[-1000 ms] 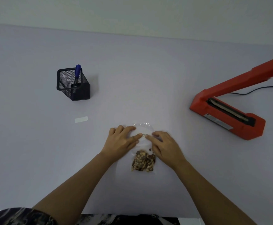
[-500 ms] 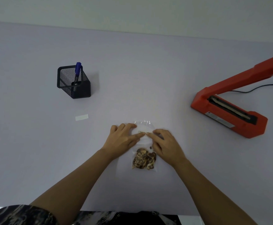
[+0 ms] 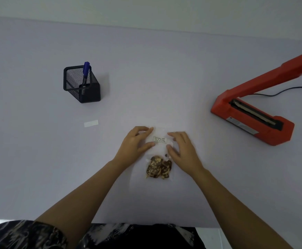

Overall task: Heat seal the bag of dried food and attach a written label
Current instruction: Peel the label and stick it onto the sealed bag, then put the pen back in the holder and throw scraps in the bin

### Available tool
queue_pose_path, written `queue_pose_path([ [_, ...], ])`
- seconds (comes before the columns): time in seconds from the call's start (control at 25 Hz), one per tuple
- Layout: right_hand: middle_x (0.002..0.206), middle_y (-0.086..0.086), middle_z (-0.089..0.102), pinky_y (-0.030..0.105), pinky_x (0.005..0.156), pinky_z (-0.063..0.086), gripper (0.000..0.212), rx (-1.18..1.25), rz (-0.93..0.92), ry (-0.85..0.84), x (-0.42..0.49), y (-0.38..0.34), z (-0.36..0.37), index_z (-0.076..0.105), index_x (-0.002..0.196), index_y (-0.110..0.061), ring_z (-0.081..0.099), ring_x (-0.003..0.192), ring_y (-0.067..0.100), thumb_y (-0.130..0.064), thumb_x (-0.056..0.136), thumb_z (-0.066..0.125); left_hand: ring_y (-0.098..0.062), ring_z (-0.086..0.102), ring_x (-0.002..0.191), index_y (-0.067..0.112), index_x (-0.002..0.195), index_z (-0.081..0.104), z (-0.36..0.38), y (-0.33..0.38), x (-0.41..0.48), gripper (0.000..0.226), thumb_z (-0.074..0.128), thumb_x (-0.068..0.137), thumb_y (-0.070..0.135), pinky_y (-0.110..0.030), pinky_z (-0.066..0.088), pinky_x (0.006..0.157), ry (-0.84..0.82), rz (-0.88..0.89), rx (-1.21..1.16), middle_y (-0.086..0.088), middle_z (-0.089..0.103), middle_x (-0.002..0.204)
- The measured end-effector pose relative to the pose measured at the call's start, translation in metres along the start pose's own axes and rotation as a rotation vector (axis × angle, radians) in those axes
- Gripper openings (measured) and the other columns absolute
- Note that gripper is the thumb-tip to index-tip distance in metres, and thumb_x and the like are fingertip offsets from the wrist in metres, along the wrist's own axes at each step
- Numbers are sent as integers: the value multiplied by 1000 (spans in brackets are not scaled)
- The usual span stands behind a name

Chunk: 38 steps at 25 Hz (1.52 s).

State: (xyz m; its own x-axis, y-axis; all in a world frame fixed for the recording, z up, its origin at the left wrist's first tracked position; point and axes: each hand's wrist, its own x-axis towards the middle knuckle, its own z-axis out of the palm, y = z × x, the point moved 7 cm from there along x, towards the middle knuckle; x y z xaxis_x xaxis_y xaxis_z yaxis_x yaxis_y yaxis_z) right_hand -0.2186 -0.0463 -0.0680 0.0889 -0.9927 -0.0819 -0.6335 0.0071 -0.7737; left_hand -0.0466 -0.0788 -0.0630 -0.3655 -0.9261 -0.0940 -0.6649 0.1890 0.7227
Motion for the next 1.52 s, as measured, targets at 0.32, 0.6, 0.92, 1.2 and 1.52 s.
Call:
queue_pose_path([
  [0.32, 106, -3, 52, 22, 79, 49, 63, 170, 441, 11, -48, 3, 6, 42, 134, -19, 58, 87, 10, -31, 79, 71, -10, 58, 83, 18, 133, 50, 10, 0, -43, 51, 65, 85, 28, -10, 38, 75, -43, -419, -175, -5, 69, 97],
  [0.6, 106, 2, 56, 16, 76, 48, 74, 325, 424, 45, 17, -14, 2, 31, 142, -17, 59, 88, 10, -17, 80, 71, -17, 63, 82, 15, 136, 44, -24, 6, 8, 51, 61, 88, 22, -22, 54, 79, 58, -440, -306, -1, 64, 89],
  [0.92, 108, 7, 52, 16, 76, 42, 72, 158, 209, 92, 208, -40, -43, 28, 143, -17, 54, 92, 15, -25, 83, 67, -27, 64, 93, 13, 137, 44, -96, -11, 175, 55, 65, 86, 19, -42, 55, 87, 156, -457, -435, -3, 60, 89],
  [1.2, 113, 14, 53, 30, 91, 43, 76, 75, 275, 36, 314, -5, -44, 26, 144, -8, 54, 102, 24, -30, 84, 66, -26, 59, 107, 8, 137, 41, -102, -34, 275, 53, 58, 90, 23, -33, 45, 99, 113, -498, -268, -14, 66, 108],
  [1.52, 112, 17, 56, 32, 94, 42, 74, 53, 313, 47, 353, 14, -49, 25, 143, -5, 55, 104, 25, -31, 85, 63, -21, 56, 98, 4, 103, 65, -100, -36, 322, 25, 52, 93, 23, -22, 37, 83, 99, -451, -100, -11, 66, 95],
])
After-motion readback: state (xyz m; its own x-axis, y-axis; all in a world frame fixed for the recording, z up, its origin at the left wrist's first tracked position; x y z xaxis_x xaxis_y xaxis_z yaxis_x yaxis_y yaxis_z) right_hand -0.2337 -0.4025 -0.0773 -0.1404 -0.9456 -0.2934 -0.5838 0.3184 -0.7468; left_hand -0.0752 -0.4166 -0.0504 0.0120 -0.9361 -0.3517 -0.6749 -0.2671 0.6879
